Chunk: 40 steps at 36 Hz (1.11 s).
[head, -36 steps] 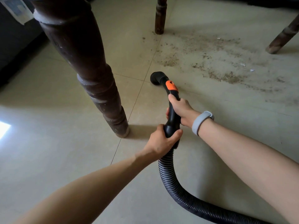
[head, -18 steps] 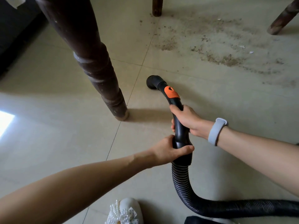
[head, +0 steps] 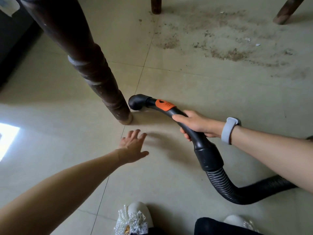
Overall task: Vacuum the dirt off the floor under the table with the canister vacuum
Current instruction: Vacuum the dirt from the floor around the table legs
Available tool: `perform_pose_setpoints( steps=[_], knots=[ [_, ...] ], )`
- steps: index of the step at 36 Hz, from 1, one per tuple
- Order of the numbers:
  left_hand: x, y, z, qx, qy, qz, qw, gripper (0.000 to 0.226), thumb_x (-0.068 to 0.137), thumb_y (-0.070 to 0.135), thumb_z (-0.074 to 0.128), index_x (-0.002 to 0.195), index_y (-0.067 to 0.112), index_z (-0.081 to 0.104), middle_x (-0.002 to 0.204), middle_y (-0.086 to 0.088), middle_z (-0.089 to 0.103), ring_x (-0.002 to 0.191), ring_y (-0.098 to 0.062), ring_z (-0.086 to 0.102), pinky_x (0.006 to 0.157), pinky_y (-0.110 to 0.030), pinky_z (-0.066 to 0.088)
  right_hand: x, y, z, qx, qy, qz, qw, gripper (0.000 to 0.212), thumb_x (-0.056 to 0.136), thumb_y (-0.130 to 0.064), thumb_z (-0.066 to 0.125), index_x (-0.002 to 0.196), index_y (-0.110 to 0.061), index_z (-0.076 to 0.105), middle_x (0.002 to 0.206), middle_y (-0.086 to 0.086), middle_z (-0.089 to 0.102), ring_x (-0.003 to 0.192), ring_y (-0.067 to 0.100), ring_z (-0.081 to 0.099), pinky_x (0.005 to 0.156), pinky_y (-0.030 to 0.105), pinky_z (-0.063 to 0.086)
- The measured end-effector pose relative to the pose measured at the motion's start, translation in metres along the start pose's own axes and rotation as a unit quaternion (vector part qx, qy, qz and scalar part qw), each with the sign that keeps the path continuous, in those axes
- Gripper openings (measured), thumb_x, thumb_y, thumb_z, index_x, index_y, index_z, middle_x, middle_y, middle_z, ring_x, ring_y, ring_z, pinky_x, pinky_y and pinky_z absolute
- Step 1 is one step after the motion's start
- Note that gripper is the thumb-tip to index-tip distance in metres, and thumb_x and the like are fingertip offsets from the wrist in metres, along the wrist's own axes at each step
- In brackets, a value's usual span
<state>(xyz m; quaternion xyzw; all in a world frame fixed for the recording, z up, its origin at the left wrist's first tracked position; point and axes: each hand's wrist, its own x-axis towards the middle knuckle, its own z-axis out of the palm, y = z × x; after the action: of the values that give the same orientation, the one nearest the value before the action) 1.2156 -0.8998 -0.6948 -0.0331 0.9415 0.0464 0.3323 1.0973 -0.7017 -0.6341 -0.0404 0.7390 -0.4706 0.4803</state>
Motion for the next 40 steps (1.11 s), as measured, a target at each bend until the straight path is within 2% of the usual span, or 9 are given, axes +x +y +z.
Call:
perform_pose_setpoints(
  steps=[3, 5, 13, 20, 28, 36, 40],
  knots=[
    [0.005, -0.013, 0.007, 0.0, -0.027, -0.029, 0.999, 0.091, 0.088, 0.054, 0.056, 0.152, 0.024, 0.0, 0.159, -0.009, -0.009, 0.146, -0.033, -0.002, 0.11, -0.048, 0.028, 0.001, 0.004, -0.006, 0.018, -0.007, 0.018, 1.0, 0.023, 0.098, -0.034, 0.047, 0.106, -0.013, 0.044, 0.063, 0.006, 0.051, 0.042, 0.015, 0.05, 0.042, 0.024, 0.044],
    [0.008, -0.018, 0.013, -0.005, -0.053, -0.037, 0.998, 0.095, 0.087, 0.055, 0.056, 0.152, 0.026, -0.007, 0.159, -0.009, -0.017, 0.146, -0.034, -0.008, 0.111, -0.049, 0.027, 0.001, 0.006, -0.014, 0.035, -0.017, 0.043, 0.998, 0.024, 0.098, -0.036, 0.047, 0.106, -0.013, 0.046, 0.061, 0.006, 0.051, 0.041, 0.015, 0.049, 0.041, 0.024, 0.044],
    [0.017, -0.016, 0.025, -0.006, -0.118, -0.005, 0.993, 0.104, 0.085, 0.054, 0.061, 0.151, 0.025, -0.014, 0.155, -0.01, -0.029, 0.144, -0.038, -0.016, 0.112, -0.052, 0.028, 0.006, 0.012, -0.031, 0.074, -0.05, 0.092, 0.992, 0.033, 0.097, -0.041, 0.044, 0.104, -0.01, 0.05, 0.052, 0.001, 0.051, 0.04, 0.012, 0.046, 0.042, 0.022, 0.042],
    [0.018, -0.018, 0.027, 0.008, -0.122, -0.004, 0.992, 0.104, 0.085, 0.054, 0.059, 0.15, 0.025, -0.016, 0.154, -0.01, -0.031, 0.144, -0.038, -0.018, 0.112, -0.051, 0.03, 0.018, -0.007, -0.017, 0.047, -0.042, 0.063, 0.996, 0.028, 0.098, -0.04, 0.045, 0.101, -0.012, 0.049, 0.059, 0.004, 0.05, 0.04, 0.012, 0.047, 0.041, 0.022, 0.043],
    [0.02, -0.014, 0.026, 0.023, -0.109, -0.006, 0.994, 0.095, 0.089, 0.055, 0.052, 0.151, 0.025, -0.013, 0.155, -0.012, -0.027, 0.144, -0.04, -0.014, 0.11, -0.051, 0.032, -0.003, 0.026, -0.012, 0.031, -0.03, 0.03, 0.999, 0.019, 0.099, -0.034, 0.045, 0.098, -0.016, 0.042, 0.064, 0.008, 0.05, 0.041, 0.015, 0.05, 0.041, 0.024, 0.044],
    [0.021, -0.011, 0.021, 0.03, -0.111, -0.007, 0.993, 0.09, 0.09, 0.055, 0.05, 0.151, 0.024, -0.009, 0.156, -0.015, -0.023, 0.144, -0.041, -0.009, 0.109, -0.051, 0.033, -0.014, 0.036, -0.021, 0.0, -0.033, 0.033, 0.999, 0.026, 0.098, -0.036, 0.046, 0.108, -0.012, 0.045, 0.063, 0.006, 0.051, 0.045, 0.018, 0.049, 0.044, 0.026, 0.045],
    [0.021, -0.01, 0.019, 0.037, -0.11, -0.007, 0.993, 0.088, 0.091, 0.054, 0.05, 0.152, 0.025, -0.006, 0.156, -0.015, -0.02, 0.144, -0.04, -0.004, 0.108, -0.05, 0.035, -0.011, 0.027, -0.012, -0.033, -0.016, 0.004, 0.999, 0.025, 0.098, -0.036, 0.046, 0.102, -0.011, 0.043, 0.065, 0.007, 0.051, 0.044, 0.018, 0.05, 0.044, 0.026, 0.045]
  ],
)
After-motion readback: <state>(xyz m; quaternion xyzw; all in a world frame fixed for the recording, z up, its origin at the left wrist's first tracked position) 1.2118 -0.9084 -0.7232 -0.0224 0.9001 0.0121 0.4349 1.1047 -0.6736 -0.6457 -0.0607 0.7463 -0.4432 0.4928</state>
